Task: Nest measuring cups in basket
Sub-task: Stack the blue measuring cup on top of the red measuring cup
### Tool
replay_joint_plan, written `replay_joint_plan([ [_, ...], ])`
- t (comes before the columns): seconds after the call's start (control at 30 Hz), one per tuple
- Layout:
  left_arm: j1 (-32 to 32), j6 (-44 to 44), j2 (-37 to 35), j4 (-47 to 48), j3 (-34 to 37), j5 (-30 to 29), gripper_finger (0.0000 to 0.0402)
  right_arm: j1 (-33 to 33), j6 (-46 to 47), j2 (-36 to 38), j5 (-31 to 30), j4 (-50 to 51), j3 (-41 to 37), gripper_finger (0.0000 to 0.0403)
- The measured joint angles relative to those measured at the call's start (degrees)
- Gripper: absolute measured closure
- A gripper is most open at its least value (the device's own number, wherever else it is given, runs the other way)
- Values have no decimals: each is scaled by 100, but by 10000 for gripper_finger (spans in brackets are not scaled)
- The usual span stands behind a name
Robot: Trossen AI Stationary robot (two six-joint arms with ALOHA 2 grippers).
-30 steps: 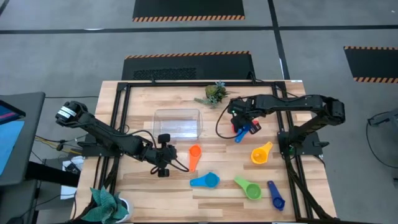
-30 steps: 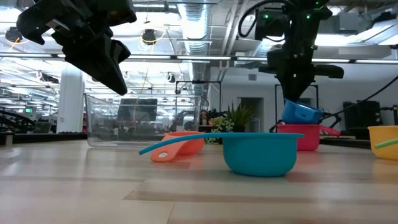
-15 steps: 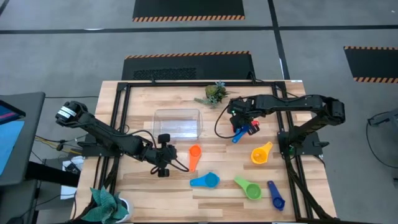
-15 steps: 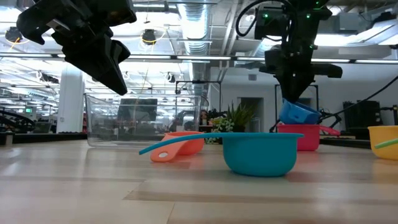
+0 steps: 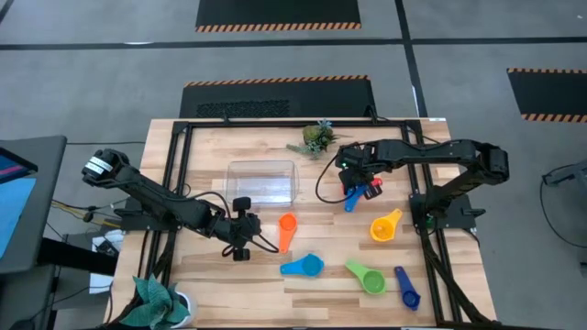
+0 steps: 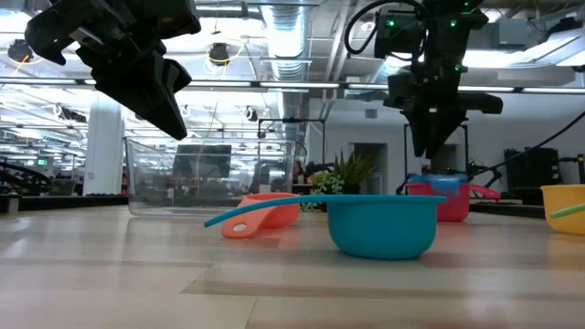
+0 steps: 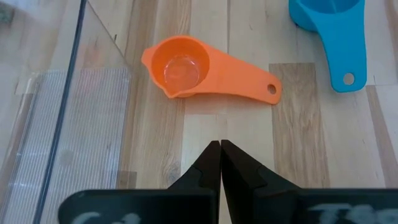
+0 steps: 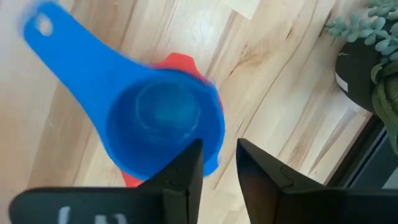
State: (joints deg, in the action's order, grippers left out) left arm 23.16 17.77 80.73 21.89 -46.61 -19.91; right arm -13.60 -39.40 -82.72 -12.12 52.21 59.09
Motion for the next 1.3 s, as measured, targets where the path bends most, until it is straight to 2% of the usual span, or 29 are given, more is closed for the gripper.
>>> replay_joint_plan([
  [0.13, 0, -1, 0, 0, 0, -1, 401, -1, 95, 0, -17, -23, 0, 275],
  [0.27, 0, 1, 0, 1, 0, 0, 402, 95, 705, 0, 110, -239, 0, 276],
  [0.43, 0, 1, 0, 0, 0, -1, 402, 394, 2298, -2, 783, -454, 1, 283],
  [0.53, 0, 1, 0, 0, 0, -1, 401, 642, 3299, -15, 811, -504, -30, 285],
  [0.67, 0, 0, 0, 1, 0, -1, 401, 1052, 4067, -17, 769, -769, -294, 285],
  [0.77, 0, 1, 0, 0, 0, -1, 401, 1370, 4390, -17, 634, -935, -397, 285],
  [0.93, 0, -1, 0, 2, 0, -3, 401, 1849, 4590, -20, -115, -1119, -417, 286],
  [1.13, 0, -1, 0, -4, 0, -3, 401, 2123, 4653, -379, -134, -1409, -417, 317],
  [1.3, 0, -1, 0, -79, 0, -2, 401, 2056, 4653, -992, -182, -1425, -404, 355],
])
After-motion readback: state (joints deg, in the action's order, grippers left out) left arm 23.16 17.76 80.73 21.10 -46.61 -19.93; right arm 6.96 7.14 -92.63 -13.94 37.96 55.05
